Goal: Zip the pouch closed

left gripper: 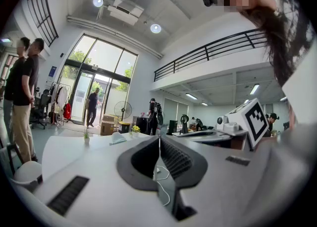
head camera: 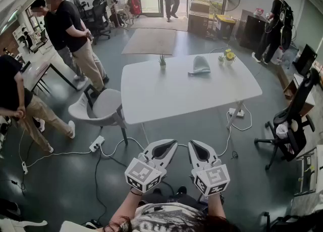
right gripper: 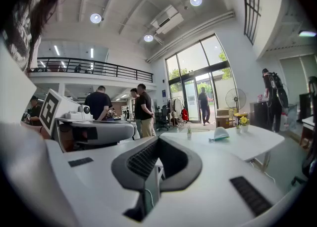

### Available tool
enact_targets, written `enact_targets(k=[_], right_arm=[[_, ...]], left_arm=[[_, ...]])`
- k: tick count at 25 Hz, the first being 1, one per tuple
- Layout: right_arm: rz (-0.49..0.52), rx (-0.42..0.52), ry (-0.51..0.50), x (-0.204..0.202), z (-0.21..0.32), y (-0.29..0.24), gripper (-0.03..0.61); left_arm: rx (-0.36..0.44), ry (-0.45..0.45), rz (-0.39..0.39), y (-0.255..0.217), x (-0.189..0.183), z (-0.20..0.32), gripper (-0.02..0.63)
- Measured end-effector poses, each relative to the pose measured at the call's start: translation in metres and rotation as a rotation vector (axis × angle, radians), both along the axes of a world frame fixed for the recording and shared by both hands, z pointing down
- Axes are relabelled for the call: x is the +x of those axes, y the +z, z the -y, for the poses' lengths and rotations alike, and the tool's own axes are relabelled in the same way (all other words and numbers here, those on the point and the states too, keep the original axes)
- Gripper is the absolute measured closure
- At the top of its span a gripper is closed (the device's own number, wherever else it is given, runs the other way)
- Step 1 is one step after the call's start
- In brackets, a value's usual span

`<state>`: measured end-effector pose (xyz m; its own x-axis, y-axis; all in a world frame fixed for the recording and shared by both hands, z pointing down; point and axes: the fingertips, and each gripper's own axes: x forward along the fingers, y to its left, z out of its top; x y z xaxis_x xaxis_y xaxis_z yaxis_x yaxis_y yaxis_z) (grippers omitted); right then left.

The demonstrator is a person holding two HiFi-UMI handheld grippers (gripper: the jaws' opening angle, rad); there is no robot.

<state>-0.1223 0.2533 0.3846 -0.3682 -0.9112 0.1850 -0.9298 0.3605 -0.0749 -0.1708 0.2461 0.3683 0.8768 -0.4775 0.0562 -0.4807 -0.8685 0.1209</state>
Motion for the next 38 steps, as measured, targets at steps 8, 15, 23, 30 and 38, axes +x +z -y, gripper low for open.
enact_targets(k=[8, 15, 23, 30, 38], right_arm=[[0.035, 0.005, 0.015, 0.014, 0.003, 0.000, 0.581], [0.038, 0.004, 0.005, 0.044, 0.008, 0.004, 0.581], [0.030, -0.005, -0.038, 0.076, 0.008, 0.017, 0.581], [0.065, -0.008, -0.048, 0.098, 0.016, 0.020, 0.581], [0.077, -0.030, -0.038, 0.121, 0.046, 0.033, 0.581]], left_arm=[[-0.011, -0.009, 0.007, 0.004, 0.008, 0.001, 0.598], [-0.017, -0.025, 0.012, 0.009, 0.034, 0.007, 0.597], [-0.008, -0.065, 0.000, 0.013, 0.068, 0.006, 0.597], [-0.018, -0.080, 0.042, 0.017, 0.089, 0.016, 0.597], [-0.032, -0.069, 0.066, 0.029, 0.112, 0.050, 0.597]])
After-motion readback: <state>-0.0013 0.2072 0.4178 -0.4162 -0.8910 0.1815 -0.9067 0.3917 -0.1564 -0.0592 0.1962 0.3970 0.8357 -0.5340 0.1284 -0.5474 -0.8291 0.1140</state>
